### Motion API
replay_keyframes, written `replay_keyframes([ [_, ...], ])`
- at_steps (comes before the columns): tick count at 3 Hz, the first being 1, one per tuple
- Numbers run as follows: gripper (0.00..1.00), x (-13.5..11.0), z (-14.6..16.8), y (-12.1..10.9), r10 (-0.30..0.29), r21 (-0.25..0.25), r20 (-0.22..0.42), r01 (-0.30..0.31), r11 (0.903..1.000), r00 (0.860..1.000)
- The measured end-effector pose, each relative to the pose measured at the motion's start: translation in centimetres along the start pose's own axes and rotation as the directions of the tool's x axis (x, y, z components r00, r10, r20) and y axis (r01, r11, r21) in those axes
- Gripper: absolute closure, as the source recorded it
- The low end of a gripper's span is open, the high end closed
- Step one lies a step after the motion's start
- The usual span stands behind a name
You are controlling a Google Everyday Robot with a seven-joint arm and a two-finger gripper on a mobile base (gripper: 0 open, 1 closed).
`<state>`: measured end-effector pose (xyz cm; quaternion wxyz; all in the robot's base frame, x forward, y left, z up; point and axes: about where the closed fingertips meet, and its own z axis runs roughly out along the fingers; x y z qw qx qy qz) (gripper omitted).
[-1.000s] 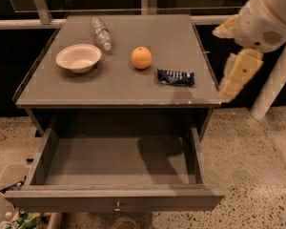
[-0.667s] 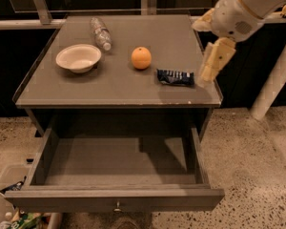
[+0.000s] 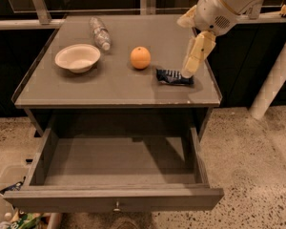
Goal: Place orange into top drawer
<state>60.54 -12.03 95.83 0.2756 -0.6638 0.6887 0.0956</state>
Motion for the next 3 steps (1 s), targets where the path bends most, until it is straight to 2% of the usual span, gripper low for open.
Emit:
replay_keyframes([
  [1,0.0,0.9,0.3,-0.7,0.027,-0.006,0.022,-0.027,0.9996,0.999],
  [2,0.0,1.8,2.8,-2.7,0.043,-0.059,0.112,-0.037,0.9976,0.993],
  [3,0.0,2.6,7.8,-7.1,0.085,-0.075,0.244,-0.069,0.9948,0.966],
])
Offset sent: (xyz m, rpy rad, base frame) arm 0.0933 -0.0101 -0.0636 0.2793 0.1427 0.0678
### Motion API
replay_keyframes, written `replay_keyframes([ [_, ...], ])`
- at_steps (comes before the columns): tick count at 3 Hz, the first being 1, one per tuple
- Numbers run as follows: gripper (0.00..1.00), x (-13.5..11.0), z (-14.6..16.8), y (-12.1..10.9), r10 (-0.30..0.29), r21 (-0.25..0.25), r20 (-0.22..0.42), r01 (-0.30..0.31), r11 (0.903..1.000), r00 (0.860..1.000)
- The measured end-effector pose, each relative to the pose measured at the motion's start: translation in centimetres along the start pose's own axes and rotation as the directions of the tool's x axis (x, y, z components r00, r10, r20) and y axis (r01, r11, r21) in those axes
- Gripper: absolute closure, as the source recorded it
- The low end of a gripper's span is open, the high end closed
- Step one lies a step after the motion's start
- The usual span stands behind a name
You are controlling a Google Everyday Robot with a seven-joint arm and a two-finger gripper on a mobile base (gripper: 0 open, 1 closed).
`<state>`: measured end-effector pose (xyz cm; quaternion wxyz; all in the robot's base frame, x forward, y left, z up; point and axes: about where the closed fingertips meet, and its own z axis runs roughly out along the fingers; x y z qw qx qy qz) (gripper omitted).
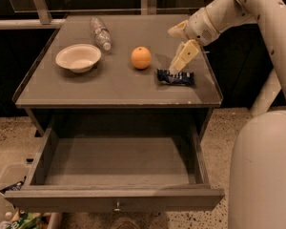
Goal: Place orange into top drawer
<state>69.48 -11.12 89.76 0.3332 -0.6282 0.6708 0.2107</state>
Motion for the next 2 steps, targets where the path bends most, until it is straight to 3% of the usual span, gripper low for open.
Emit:
replay_keyframes([
  [1,0.0,0.1,0.9,-0.5,-0.001,-0.005,0.003,0.001,1.0,1.0],
  [2,0.0,-1.7,4.6,-1.6,-0.052,-0.043,0.066,0.055,0.9976,0.996],
])
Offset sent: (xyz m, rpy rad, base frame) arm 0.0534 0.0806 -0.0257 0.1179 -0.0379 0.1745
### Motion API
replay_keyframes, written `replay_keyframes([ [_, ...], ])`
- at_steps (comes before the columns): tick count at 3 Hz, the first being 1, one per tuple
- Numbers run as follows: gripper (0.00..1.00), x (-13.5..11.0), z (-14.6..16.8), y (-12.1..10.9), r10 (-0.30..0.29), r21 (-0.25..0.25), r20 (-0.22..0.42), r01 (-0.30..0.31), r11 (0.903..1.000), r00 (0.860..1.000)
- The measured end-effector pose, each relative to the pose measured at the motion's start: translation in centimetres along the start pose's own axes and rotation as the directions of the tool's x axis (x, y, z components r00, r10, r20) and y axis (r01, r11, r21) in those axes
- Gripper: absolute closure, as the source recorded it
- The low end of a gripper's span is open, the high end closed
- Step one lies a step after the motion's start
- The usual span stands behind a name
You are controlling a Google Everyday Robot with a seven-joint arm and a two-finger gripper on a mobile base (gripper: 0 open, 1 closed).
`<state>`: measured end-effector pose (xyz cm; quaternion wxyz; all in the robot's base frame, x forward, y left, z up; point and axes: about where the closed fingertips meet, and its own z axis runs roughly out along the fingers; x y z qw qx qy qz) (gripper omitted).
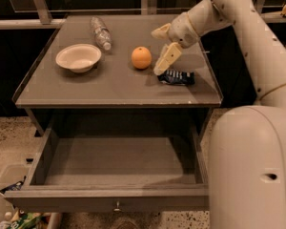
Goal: Place orange into top drawer
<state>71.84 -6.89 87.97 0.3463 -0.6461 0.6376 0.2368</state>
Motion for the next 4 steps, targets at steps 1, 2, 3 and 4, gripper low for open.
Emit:
replay_keyframes([
  [1,0.0,-3.4,4.2,-1.2,-0.068,-0.043,0.081,0.072,0.9965,0.994],
  [2,0.0,-3.5,4.3,-1.2,-0.068,-0.044,0.081,0.072,0.9964,0.994],
  [3,0.0,-2.5,5.7,-1.3,-0.042,-0.064,0.094,0.048,0.9968,0.995],
  [4,0.0,-1.4,8.1,-1.4,-0.013,-0.092,0.116,0.024,0.9955,0.993],
])
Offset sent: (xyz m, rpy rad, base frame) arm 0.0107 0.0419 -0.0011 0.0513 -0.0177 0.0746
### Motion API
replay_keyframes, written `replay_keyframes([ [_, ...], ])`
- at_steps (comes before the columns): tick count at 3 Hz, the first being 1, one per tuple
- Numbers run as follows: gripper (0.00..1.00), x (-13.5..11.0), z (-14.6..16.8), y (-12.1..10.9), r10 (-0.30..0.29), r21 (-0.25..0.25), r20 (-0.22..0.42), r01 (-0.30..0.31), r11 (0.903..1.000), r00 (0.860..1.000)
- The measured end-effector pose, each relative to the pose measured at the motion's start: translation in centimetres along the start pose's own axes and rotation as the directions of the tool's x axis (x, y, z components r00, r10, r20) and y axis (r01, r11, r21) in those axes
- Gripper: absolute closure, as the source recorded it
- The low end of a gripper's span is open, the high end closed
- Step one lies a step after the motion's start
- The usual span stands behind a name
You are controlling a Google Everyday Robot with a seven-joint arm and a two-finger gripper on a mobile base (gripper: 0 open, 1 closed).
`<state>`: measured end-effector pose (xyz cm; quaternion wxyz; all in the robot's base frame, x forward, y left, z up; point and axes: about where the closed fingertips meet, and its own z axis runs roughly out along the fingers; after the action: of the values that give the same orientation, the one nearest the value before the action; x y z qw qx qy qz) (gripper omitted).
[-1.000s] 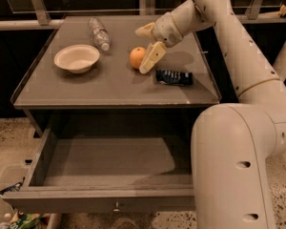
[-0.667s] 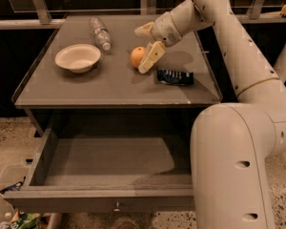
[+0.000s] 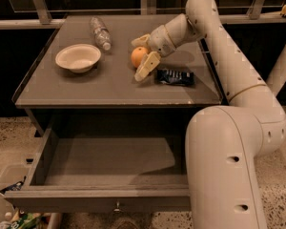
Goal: Place orange into top drawer
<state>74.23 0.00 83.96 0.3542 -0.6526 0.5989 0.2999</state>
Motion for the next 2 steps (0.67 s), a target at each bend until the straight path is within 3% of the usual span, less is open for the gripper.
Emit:
replay_keyframes([
  [1,0.0,0.09,0.13,-0.02,0.001,-0.001,0.0,-0.001,1.0,1.0],
  [2,0.18,0.09,0.13,-0.02,0.001,-0.001,0.0,-0.001,1.0,1.0],
])
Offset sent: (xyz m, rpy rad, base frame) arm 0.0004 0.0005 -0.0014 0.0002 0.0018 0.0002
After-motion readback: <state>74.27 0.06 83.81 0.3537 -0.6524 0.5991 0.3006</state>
